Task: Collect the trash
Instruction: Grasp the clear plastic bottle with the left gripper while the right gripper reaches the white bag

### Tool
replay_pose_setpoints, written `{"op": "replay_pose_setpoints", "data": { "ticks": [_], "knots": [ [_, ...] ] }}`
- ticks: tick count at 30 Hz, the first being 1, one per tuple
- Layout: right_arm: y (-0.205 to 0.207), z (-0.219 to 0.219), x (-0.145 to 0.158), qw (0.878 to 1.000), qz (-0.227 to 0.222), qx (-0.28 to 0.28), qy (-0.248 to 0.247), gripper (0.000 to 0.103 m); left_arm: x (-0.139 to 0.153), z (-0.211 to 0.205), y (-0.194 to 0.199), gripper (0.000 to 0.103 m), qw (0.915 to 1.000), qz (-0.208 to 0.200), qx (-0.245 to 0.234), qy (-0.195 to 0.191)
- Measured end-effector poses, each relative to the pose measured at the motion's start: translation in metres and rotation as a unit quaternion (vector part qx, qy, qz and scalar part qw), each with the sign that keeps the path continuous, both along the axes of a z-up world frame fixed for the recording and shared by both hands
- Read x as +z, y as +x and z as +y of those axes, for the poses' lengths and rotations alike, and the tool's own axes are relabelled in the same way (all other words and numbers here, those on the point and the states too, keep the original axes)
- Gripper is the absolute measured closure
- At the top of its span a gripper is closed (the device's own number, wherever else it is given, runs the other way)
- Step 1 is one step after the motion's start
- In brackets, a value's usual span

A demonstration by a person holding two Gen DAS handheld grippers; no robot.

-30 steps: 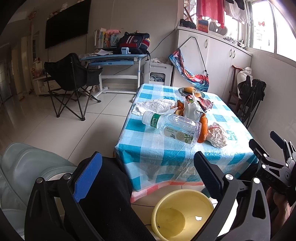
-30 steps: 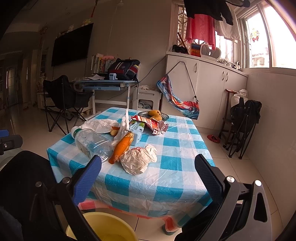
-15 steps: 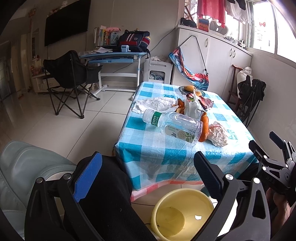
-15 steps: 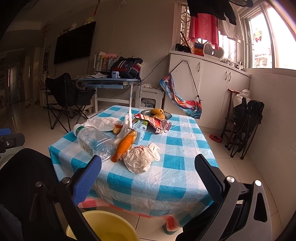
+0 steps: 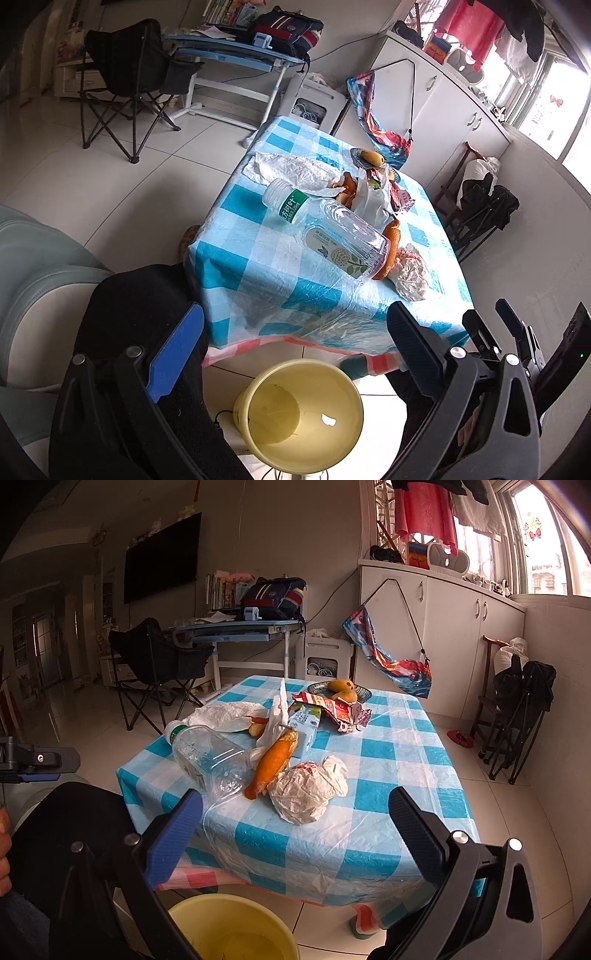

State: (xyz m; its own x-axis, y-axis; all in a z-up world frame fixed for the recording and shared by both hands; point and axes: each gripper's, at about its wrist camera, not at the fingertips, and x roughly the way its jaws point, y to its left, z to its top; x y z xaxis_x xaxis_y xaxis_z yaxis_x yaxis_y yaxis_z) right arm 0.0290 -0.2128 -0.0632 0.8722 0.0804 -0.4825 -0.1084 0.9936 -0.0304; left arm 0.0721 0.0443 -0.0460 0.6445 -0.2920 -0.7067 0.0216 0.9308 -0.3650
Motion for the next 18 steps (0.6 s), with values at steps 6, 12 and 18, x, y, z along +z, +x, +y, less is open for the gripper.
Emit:
{"op": "replay_pose_setpoints", "data": {
  "ticks": [6,12,18],
  "knots": [
    [0.027,-0.005,-0.013,0.999,0.041,0.014,-0.004,0.006,-0.013,-0.021,0.053,0.007,0.9949,0.056,0.028,-0.079],
    [0.038,-0.007,-0.022,0.998,0.058,0.024,0.021,0.006,-0.040,-0.047,0.117,0.007,0.9780,0.128,0.106,-0.126],
    [0.048,-0.014,-0.020,0.997,0.062,0.017,0.030,0.006,-0.048,-0.082,0.157,0.007,0.9762,0.152,0.128,-0.088]
  ]
}}
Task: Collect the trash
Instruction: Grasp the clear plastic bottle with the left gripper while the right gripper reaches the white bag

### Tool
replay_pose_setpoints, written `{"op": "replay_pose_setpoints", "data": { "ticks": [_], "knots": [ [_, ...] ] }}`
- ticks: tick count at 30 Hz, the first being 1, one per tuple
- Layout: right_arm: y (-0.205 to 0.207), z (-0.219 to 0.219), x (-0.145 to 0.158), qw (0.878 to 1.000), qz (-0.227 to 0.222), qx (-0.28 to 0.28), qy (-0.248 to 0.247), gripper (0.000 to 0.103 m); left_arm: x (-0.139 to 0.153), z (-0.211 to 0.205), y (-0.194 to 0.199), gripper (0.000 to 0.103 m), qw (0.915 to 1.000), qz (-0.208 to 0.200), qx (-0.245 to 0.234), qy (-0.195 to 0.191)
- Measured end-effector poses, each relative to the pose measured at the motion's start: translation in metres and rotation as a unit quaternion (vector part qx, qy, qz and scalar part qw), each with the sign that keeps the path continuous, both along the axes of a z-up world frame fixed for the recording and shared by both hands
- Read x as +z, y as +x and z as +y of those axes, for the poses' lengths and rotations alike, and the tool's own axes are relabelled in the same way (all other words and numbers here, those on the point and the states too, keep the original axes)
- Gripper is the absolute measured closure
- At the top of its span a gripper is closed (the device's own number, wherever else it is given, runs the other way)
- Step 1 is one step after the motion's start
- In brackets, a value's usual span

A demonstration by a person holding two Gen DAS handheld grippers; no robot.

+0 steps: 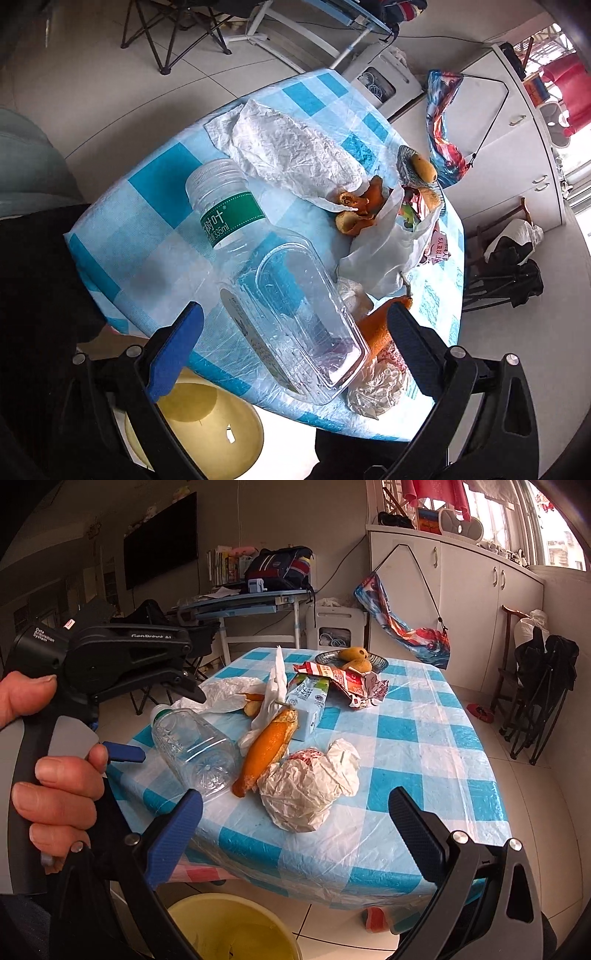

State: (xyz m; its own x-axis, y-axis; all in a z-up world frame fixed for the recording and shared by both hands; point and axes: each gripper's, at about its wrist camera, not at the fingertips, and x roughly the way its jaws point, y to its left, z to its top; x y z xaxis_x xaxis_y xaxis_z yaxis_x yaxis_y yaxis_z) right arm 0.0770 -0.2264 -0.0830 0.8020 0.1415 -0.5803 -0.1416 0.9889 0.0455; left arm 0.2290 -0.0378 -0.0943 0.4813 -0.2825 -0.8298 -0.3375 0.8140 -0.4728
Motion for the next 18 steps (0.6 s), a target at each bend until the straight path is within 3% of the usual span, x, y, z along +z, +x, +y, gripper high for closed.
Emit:
{"op": "replay_pose_setpoints", "data": {
  "ticks": [6,9,14,18],
  "knots": [
    [0.011,-0.005,-0.002,1.000,0.016,-0.009,0.012,0.006,-0.017,-0.008,0.020,0.007,0.9975,0.022,-0.044,0.051],
    [0.016,-0.004,-0.007,0.999,0.036,-0.007,0.013,0.006,-0.020,0.004,0.025,0.007,0.9959,0.012,-0.061,0.066],
    [0.027,-0.001,-0.012,0.998,0.057,-0.004,0.012,0.006,-0.020,0.019,0.042,0.013,0.9831,-0.004,-0.138,0.121],
    [0.039,0.006,-0.015,0.998,0.066,0.001,-0.008,0.006,-0.014,0.037,0.042,0.014,0.9843,-0.006,-0.125,0.125]
  ]
}}
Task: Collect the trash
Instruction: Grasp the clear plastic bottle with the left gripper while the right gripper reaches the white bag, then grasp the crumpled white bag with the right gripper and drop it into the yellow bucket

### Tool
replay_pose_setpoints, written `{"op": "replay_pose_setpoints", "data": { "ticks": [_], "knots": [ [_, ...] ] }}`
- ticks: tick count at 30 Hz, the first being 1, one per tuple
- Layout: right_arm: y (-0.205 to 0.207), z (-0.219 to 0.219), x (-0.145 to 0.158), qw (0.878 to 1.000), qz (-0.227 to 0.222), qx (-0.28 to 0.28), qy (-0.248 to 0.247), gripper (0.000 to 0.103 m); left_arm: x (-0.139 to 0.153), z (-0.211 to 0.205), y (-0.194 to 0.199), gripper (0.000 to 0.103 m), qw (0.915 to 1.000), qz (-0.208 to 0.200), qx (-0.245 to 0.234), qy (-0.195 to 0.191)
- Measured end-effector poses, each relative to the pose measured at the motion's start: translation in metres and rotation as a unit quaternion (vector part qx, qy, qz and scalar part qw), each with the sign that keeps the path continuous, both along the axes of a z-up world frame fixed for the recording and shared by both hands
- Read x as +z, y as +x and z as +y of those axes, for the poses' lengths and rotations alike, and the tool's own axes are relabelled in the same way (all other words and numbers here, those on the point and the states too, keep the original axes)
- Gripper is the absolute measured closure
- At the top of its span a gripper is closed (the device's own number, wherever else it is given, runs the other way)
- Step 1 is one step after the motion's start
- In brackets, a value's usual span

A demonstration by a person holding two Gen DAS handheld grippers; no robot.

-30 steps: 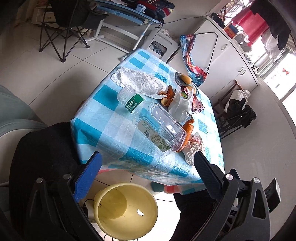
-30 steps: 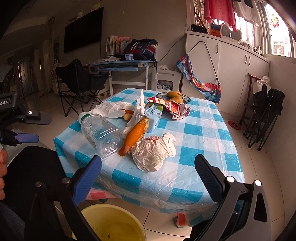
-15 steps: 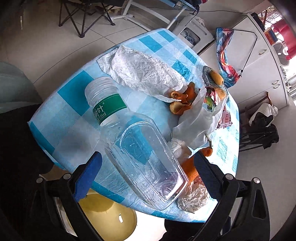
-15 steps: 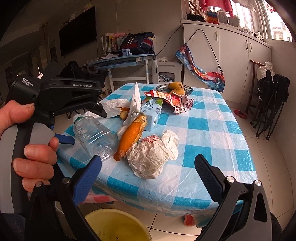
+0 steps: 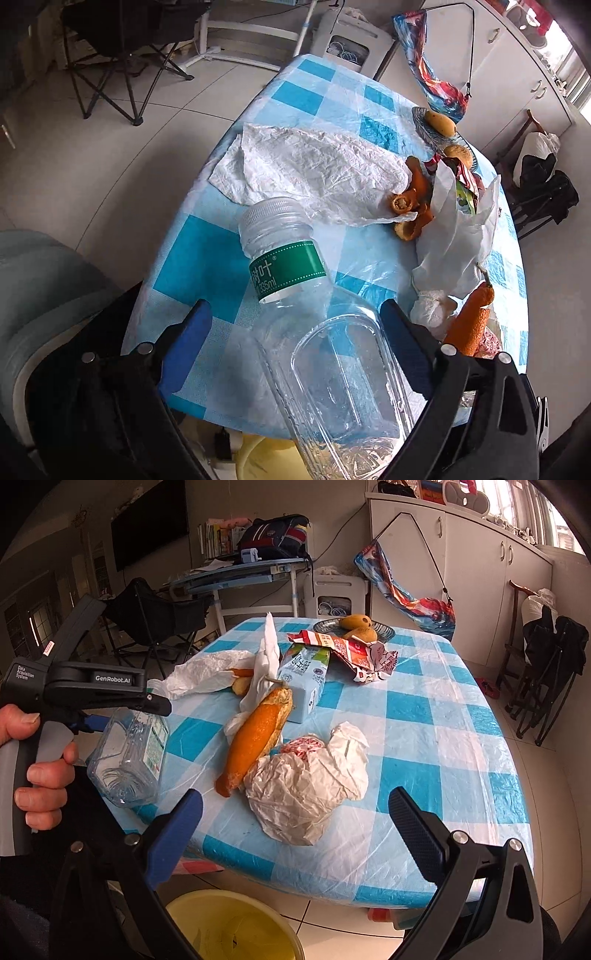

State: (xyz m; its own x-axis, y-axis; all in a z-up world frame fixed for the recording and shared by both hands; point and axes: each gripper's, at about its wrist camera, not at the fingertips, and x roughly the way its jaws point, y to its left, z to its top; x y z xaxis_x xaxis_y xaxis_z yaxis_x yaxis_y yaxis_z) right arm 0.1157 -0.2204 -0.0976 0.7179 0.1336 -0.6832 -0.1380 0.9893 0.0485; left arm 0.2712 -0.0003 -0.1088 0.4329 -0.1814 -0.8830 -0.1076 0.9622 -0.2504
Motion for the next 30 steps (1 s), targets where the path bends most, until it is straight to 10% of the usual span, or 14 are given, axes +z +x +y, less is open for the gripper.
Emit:
{"op": "replay_pose_setpoints", "data": {
  "ticks": [9,16,30],
  "knots": [
    [0.014,0.004,-0.014,1.000,0.025,0.006,-0.017,0.006,0.000,-0.018,-0.032,0.014,0.9985,-0.018,0.022,0.047],
    [0.014,0.001,-0.014,1.000,0.017,-0.003,-0.021,0.006,0.000,-0.023,-0.038,0.048,0.9969,-0.046,-0.009,0.064],
    [0.031,-0.006,-0.018,1.000,0.025,-0.005,-0.005,0.009,0.016,-0.010,-0.066,0.049,0.9943,-0.096,-0.040,-0.024]
  ]
}}
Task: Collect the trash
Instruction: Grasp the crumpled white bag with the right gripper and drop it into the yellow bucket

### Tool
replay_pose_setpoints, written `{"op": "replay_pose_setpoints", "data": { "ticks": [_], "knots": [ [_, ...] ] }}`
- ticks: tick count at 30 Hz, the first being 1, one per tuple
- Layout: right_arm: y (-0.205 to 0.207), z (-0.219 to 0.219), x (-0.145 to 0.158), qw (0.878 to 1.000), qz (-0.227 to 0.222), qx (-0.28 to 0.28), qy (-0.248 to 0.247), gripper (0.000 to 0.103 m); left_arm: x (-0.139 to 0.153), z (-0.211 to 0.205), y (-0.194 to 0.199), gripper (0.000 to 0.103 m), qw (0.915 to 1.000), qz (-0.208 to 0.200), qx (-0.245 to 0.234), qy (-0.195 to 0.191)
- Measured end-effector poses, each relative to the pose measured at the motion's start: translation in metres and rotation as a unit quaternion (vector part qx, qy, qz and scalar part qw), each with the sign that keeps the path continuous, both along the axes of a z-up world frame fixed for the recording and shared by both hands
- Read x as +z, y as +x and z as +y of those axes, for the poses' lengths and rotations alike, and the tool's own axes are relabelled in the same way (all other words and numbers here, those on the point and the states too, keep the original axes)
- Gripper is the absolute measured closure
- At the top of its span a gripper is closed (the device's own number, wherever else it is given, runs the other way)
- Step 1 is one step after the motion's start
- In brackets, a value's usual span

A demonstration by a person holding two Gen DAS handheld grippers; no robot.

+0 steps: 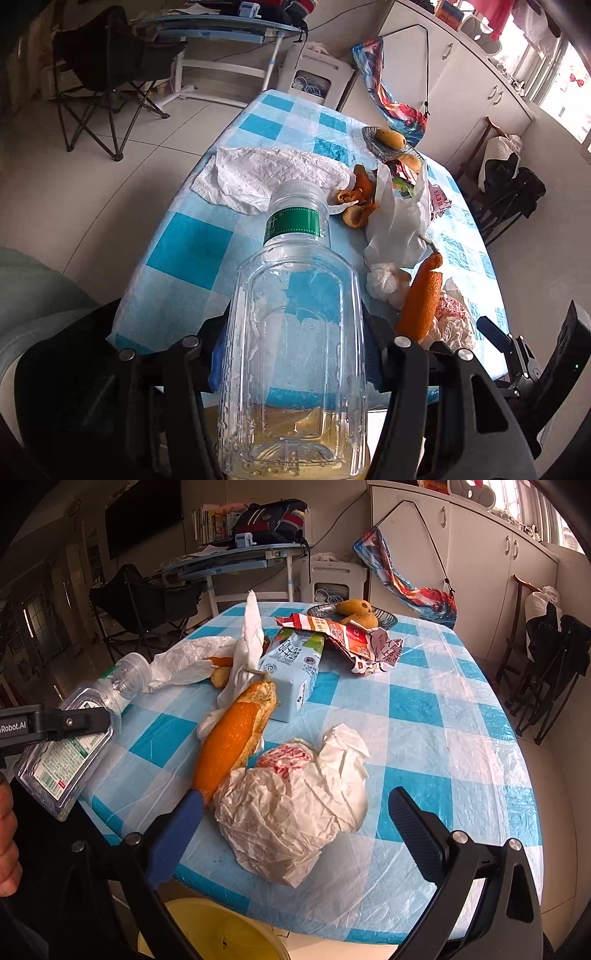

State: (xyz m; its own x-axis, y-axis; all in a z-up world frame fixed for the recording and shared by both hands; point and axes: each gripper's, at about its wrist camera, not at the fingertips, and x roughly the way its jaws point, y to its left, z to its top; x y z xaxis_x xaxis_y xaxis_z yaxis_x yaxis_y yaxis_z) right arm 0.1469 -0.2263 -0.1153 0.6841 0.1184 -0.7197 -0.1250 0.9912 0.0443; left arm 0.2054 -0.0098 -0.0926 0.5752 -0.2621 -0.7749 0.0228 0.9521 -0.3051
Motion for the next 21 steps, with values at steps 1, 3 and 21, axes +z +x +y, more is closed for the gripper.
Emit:
{"op": "replay_pose_setpoints", "data": {
  "ticks": [1,3,21],
  "knots": [
    [0.001,-0.002,-0.002,1.000,0.004,0.000,0.007,0.019,0.000,0.000,-0.002,0.049,1.0000,0.000,-0.001,-0.007],
    [0.003,-0.007,-0.007,1.000,0.015,0.001,0.028,0.041,0.000,0.002,-0.006,0.049,0.9998,0.000,-0.003,-0.018],
    [-0.044,-0.024,0.032,0.990,-0.055,-0.012,0.132,0.061,0.039,0.019,-0.056,0.049,0.9969,-0.072,-0.010,-0.032]
  ]
}}
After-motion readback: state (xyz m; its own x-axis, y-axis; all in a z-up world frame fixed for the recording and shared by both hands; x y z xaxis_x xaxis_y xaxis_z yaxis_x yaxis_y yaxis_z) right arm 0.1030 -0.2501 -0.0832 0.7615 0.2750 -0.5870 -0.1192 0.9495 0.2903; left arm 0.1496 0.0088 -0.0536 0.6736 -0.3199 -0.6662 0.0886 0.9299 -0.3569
